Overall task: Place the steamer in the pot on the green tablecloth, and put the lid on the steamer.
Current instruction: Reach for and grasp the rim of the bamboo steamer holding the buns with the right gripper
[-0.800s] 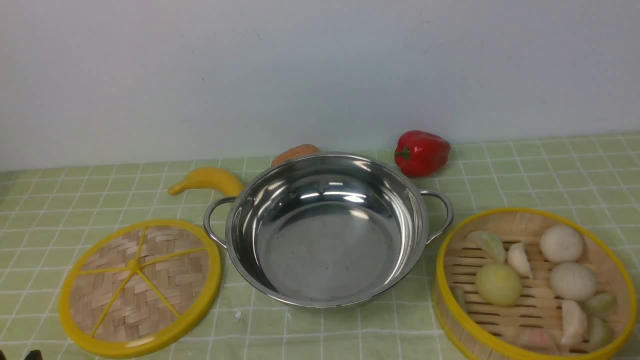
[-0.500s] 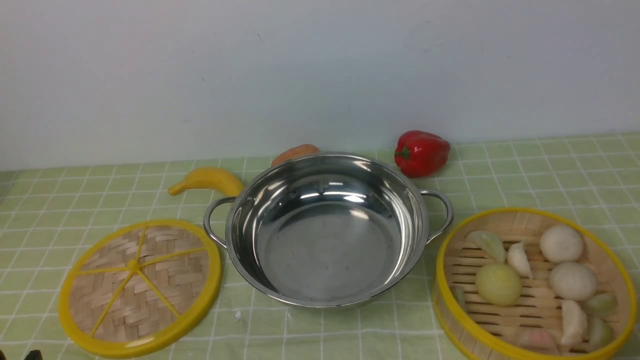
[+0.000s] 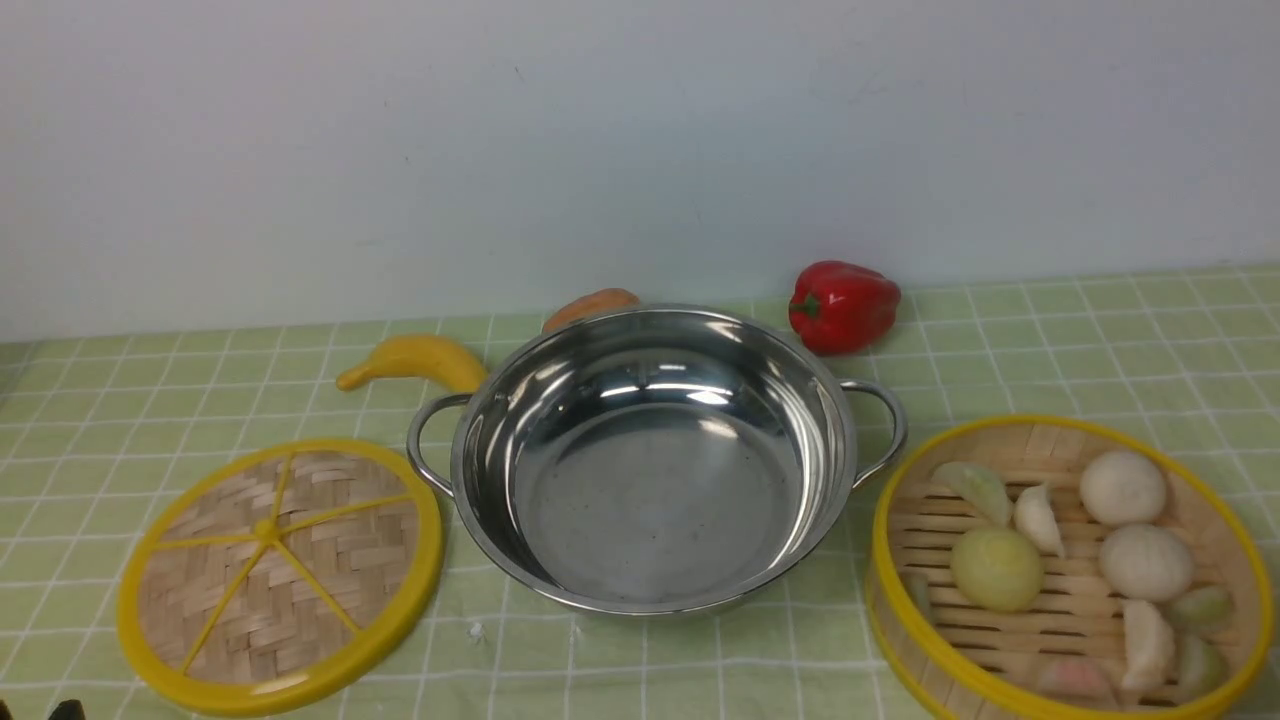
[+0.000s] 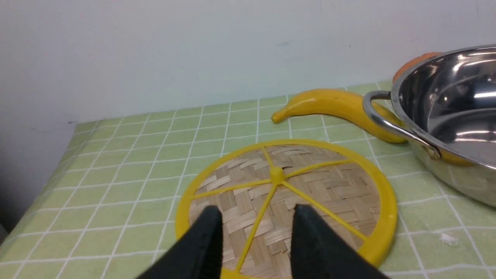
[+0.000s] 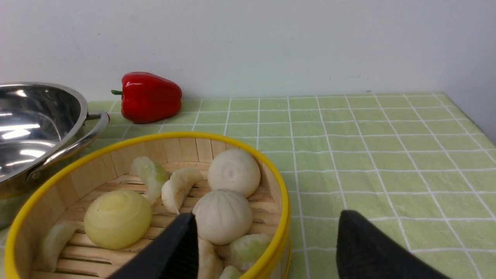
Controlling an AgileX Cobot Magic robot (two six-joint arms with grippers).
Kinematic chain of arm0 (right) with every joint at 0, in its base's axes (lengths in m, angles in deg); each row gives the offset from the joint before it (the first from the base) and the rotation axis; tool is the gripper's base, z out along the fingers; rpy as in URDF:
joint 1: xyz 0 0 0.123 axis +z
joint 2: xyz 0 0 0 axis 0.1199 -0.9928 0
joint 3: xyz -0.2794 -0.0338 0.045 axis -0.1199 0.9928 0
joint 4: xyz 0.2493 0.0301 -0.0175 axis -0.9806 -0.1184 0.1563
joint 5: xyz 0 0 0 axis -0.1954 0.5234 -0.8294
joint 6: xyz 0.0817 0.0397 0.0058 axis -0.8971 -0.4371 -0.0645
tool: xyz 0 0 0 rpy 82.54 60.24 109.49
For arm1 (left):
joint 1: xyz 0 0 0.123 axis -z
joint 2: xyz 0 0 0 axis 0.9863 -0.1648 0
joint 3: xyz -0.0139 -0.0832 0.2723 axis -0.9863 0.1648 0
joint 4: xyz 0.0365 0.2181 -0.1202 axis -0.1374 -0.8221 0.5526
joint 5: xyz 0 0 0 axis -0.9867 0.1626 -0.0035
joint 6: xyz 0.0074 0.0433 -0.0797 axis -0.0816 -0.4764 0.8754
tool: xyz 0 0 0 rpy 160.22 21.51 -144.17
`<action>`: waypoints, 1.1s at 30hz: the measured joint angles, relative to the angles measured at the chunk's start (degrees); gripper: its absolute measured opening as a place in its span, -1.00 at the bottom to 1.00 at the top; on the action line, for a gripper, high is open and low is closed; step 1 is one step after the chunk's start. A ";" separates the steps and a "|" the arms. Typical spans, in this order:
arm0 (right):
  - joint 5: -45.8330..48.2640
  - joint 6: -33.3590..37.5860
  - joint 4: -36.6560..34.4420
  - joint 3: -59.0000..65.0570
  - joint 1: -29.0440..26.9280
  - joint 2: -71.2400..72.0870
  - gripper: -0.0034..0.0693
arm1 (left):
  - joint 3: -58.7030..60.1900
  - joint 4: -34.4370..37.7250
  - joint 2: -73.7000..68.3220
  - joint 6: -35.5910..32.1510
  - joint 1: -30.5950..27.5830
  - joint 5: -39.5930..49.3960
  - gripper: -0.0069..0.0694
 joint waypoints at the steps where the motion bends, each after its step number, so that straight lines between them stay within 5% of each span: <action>1: -0.05 0.00 0.00 0.00 0.00 0.00 0.39 | 0.00 0.20 0.00 0.17 0.00 0.00 -0.18; 8: -7.99 -4.13 -11.51 0.00 0.00 0.00 0.39 | 0.00 19.03 0.00 10.50 0.00 -1.65 -0.18; 15: -19.25 -4.52 -18.90 0.00 0.00 0.00 0.39 | 0.00 35.76 0.00 12.98 0.00 -5.59 -0.18; 23: -30.24 -5.45 -19.95 0.00 0.00 0.00 0.39 | 0.00 38.76 0.00 13.15 0.00 -15.61 -0.18; 33: -31.73 -6.05 -19.95 0.00 0.00 0.00 0.39 | 0.00 38.99 0.00 18.31 0.00 -17.69 -0.18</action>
